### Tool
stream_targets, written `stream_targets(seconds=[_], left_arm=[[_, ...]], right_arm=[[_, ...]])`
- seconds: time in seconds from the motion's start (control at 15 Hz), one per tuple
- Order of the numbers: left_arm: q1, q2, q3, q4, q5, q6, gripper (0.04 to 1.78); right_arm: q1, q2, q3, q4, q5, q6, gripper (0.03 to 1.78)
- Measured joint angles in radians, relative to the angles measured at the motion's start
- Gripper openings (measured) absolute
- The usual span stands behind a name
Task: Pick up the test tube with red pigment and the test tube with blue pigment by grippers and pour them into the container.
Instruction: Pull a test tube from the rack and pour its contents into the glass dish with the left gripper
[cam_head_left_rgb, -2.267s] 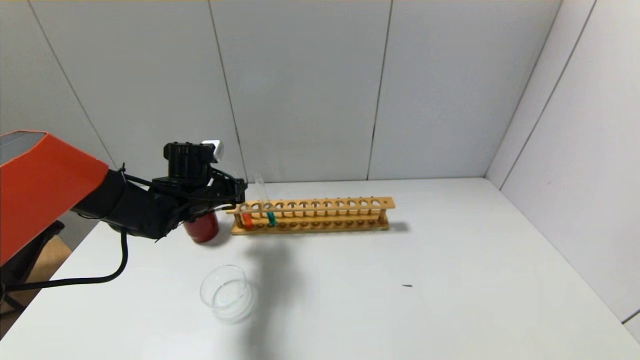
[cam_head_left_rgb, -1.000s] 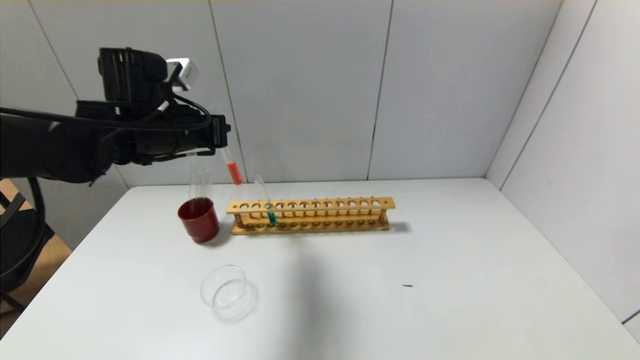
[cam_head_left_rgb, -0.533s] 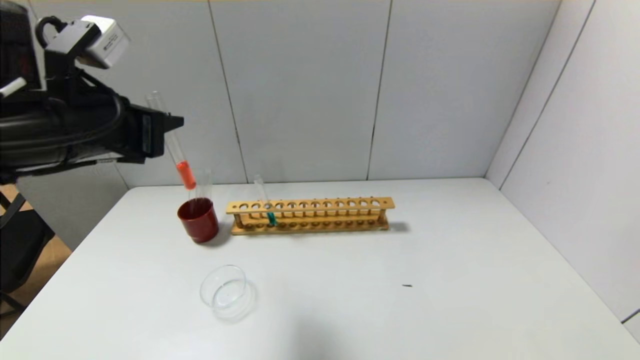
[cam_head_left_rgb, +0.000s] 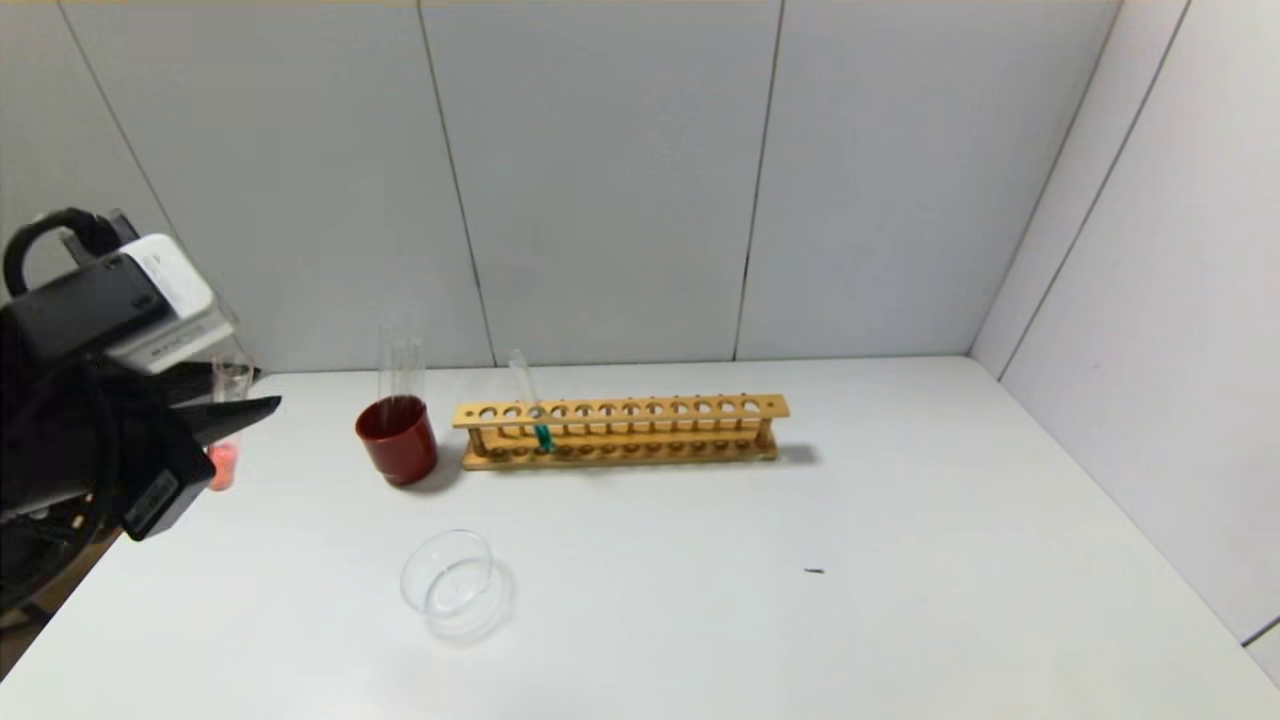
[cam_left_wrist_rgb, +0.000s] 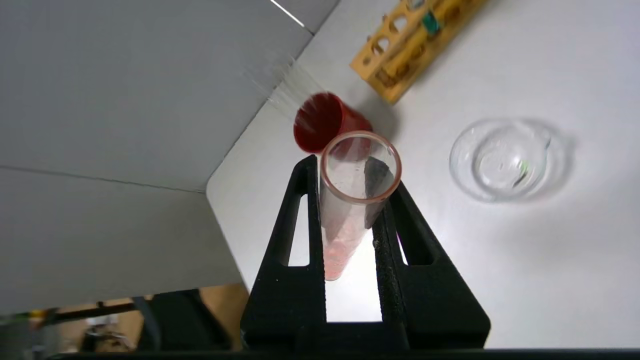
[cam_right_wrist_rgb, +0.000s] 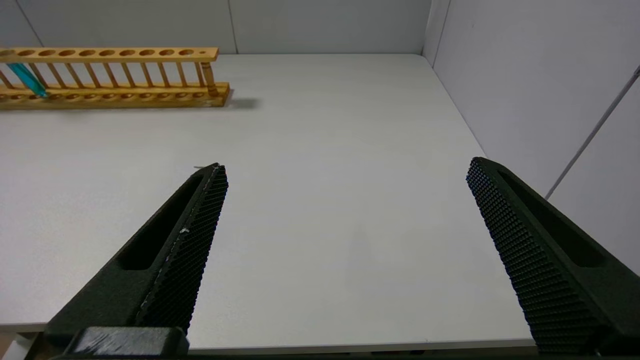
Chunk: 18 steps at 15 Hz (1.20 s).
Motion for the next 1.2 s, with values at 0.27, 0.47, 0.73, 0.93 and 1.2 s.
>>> stream_targets(seconds=[0.27, 0.47, 0.73, 0.93, 1.2], left_arm=[[0.074, 0.019, 0.055, 0.001, 0.004, 0.283, 0.33], [0.085, 0.039, 0.073, 0.001, 0.006, 0.476, 0.33], [0.087, 0.092, 0.101, -0.001, 0.010, 0.690, 0.33], [0.087, 0.166, 0.095, -0.028, 0.013, 0.773, 0.33], [0.086, 0.283, 0.094, -0.184, 0.007, 0.902, 0.33]], right_arm=[[0.000, 0.000, 0.000, 0.000, 0.000, 0.000, 1.75], [0.000, 0.000, 0.000, 0.000, 0.000, 0.000, 1.75], [0.000, 0.000, 0.000, 0.000, 0.000, 0.000, 1.75], [0.000, 0.000, 0.000, 0.000, 0.000, 0.000, 1.75], [0.000, 0.000, 0.000, 0.000, 0.000, 0.000, 1.75]])
